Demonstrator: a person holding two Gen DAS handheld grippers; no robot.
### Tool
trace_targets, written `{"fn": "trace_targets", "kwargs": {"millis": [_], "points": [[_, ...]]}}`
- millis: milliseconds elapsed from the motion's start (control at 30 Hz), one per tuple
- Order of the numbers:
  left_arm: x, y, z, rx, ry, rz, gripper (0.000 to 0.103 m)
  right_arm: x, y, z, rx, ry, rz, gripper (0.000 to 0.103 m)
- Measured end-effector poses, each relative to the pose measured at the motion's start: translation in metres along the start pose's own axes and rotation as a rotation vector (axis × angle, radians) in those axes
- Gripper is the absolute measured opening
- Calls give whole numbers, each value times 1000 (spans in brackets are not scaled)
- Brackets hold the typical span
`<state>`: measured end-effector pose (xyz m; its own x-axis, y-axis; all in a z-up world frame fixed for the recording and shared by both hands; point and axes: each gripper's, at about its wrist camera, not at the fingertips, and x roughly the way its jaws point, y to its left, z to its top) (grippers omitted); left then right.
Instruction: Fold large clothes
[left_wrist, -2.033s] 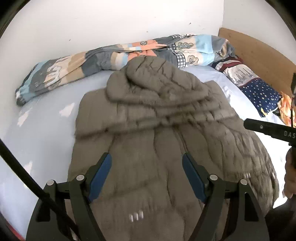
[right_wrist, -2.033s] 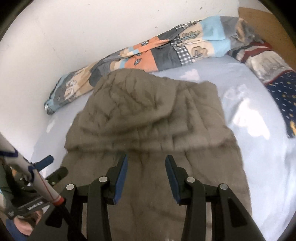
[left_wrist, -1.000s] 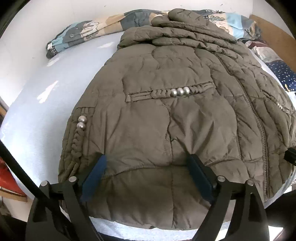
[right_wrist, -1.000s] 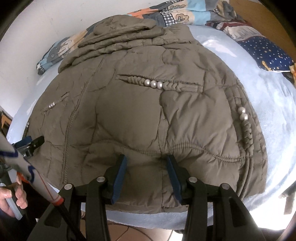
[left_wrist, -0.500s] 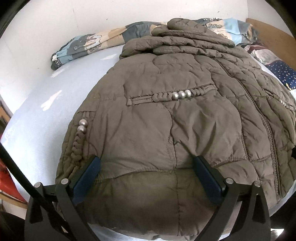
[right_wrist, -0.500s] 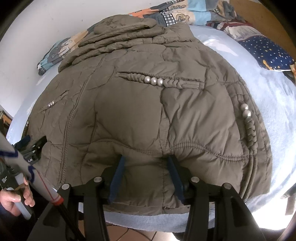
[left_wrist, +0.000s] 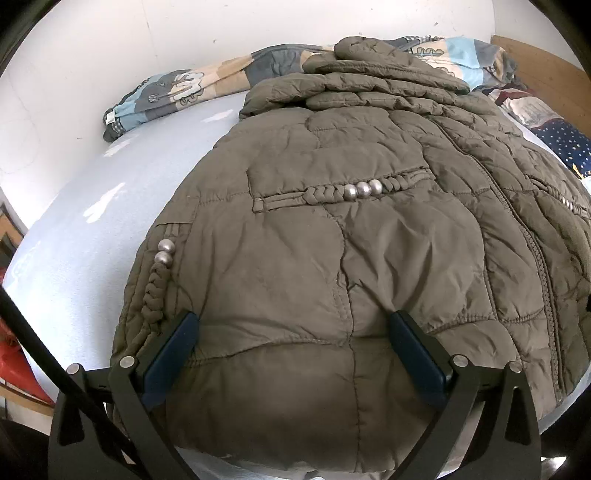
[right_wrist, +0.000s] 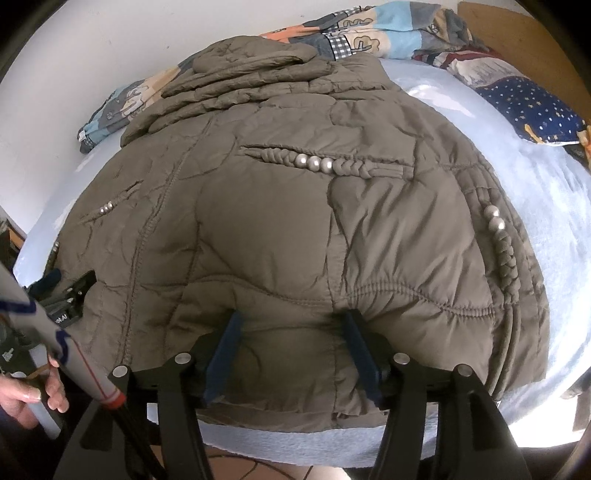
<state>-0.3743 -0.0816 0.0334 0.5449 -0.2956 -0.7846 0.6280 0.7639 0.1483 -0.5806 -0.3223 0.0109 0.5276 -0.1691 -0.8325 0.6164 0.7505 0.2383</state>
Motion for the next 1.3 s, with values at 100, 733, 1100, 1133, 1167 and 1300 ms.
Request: {"fn": "trace_targets", "kwargs": {"millis": [100,733,1100,1133,1167,1300], "points": [[0,1,0,3,1,-3,103,-17,-10,9,52,-32,66,64],[-43,147,14,-527,100,-248,102,-66,-186,-13,685,-169,117,69],[3,191,-29,-847,259,-410,102,-39,-165,-11,648,-76,180,70],[4,187,-28,-842,257,-426,102,-38,-165,-13,651,-68,174,70],[6,180,-27,-834,262,-457,102,-36,-167,-14,660,-58,167,70],[20,150,-27,-785,318,-533,102,-30,-170,-17,673,-40,179,70]]}}
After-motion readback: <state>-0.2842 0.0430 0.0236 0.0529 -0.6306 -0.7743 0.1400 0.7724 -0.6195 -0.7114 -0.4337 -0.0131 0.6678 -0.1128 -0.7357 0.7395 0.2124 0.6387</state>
